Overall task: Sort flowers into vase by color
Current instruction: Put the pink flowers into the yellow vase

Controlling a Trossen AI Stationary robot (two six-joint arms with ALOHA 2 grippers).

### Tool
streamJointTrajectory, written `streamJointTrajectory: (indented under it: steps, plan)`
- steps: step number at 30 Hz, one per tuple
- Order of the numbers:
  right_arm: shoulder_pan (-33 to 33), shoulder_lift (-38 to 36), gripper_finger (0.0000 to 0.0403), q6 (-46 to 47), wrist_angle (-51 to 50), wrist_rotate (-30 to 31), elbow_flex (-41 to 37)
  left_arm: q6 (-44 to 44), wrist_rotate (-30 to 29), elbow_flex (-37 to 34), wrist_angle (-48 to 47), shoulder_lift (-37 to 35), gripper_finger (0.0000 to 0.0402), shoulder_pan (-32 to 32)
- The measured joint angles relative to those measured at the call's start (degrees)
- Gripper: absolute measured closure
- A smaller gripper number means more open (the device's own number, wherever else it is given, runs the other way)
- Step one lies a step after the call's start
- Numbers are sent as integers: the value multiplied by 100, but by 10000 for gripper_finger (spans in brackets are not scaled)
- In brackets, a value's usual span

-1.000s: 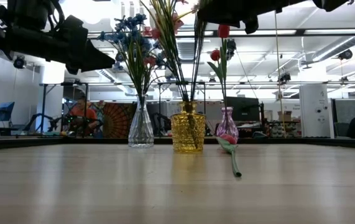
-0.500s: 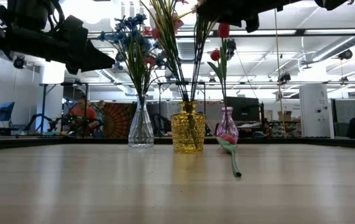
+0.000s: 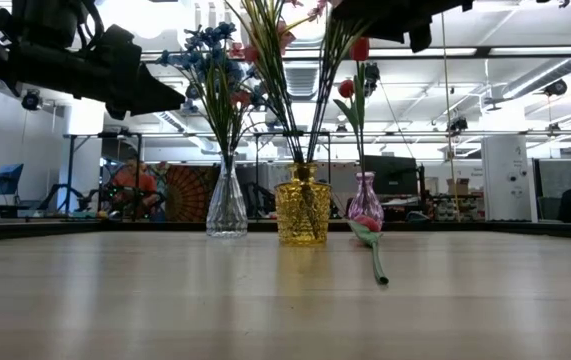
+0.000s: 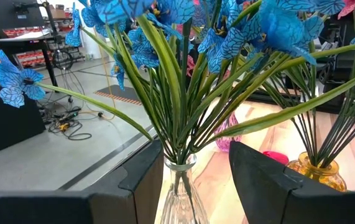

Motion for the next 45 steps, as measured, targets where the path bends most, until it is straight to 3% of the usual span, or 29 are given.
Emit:
streamJointTrajectory:
  steps: [17,28,45]
  plan:
    - [227,-791,197,394,-790,40,1,1,0,0,0,0,235,0]
    - [227,-642,195,596,-883,44,1,1,-2,0,0,0,235,1]
    - [238,-684,109,704,-878,42,1,-1,-2,0,2,0,235,2]
